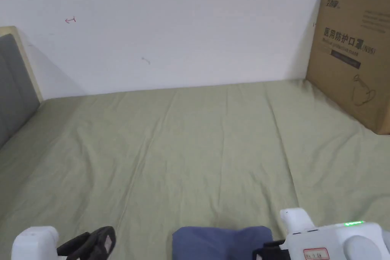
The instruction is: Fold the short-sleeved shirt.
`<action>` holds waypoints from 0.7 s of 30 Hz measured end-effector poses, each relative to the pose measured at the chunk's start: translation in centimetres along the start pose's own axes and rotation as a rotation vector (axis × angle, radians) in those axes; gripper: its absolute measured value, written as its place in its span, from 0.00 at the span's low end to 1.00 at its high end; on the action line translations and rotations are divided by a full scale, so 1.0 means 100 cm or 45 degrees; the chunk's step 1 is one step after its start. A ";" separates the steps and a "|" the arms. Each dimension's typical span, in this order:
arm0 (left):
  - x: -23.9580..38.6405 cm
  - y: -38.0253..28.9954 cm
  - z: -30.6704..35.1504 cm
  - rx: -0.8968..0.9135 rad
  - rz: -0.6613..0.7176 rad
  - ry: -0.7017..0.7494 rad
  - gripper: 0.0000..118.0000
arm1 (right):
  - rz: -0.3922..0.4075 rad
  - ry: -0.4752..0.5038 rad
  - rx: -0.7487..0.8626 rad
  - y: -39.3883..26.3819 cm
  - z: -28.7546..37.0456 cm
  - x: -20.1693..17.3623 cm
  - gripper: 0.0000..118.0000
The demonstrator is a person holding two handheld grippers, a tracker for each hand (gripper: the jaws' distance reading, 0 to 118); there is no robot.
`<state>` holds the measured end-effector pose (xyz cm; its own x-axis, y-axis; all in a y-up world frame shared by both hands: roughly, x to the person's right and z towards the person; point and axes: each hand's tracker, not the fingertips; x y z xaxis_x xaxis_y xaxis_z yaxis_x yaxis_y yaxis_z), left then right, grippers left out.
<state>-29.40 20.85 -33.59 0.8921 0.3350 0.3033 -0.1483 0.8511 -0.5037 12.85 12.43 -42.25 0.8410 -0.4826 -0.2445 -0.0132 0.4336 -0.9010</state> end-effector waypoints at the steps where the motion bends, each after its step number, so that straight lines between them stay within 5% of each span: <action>1: -0.017 0.002 -0.017 -0.098 0.120 -0.104 0.03 | -0.051 0.016 -0.093 0.002 -0.015 0.016 0.00; 3: -0.044 -0.002 -0.052 -0.269 0.323 -0.210 0.03 | -0.074 -0.019 -0.200 0.002 -0.032 0.038 0.00; 5: -0.065 -0.010 -0.083 -0.401 0.441 -0.294 0.03 | -0.192 0.109 -0.171 0.005 -0.030 0.052 0.00; 8: -0.085 -0.028 -0.126 -0.550 0.523 -0.438 0.22 | -0.188 0.111 -0.180 0.007 -0.027 0.057 0.00; 11: -0.095 -0.047 -0.167 -0.680 0.662 -0.604 0.91 | -0.178 0.124 -0.179 0.007 -0.028 0.059 0.00; 12: -0.095 -0.055 -0.182 -0.729 0.703 -0.687 1.00 | -0.178 0.126 -0.178 0.004 -0.029 0.056 0.00; 18: -0.071 -0.080 -0.233 -0.716 0.960 -0.917 0.98 | -0.200 0.141 -0.209 0.009 -0.028 0.058 0.00; 19: -0.064 -0.087 -0.240 -0.736 1.023 -0.910 0.90 | -0.198 0.136 -0.214 0.010 -0.028 0.056 0.00; 20: -0.058 -0.090 -0.243 -0.762 1.036 -0.919 0.71 | -0.195 0.132 -0.217 0.011 -0.028 0.055 0.00; 21: -0.049 -0.091 -0.246 -0.799 0.984 -0.868 0.23 | -0.190 0.125 -0.217 0.010 -0.029 0.054 0.00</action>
<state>-21.89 1.50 -50.35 0.2223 0.9748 0.0176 -0.1414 0.0501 -0.9887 15.82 8.11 -45.53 0.7840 -0.6069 -0.1303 0.0095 0.2215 -0.9751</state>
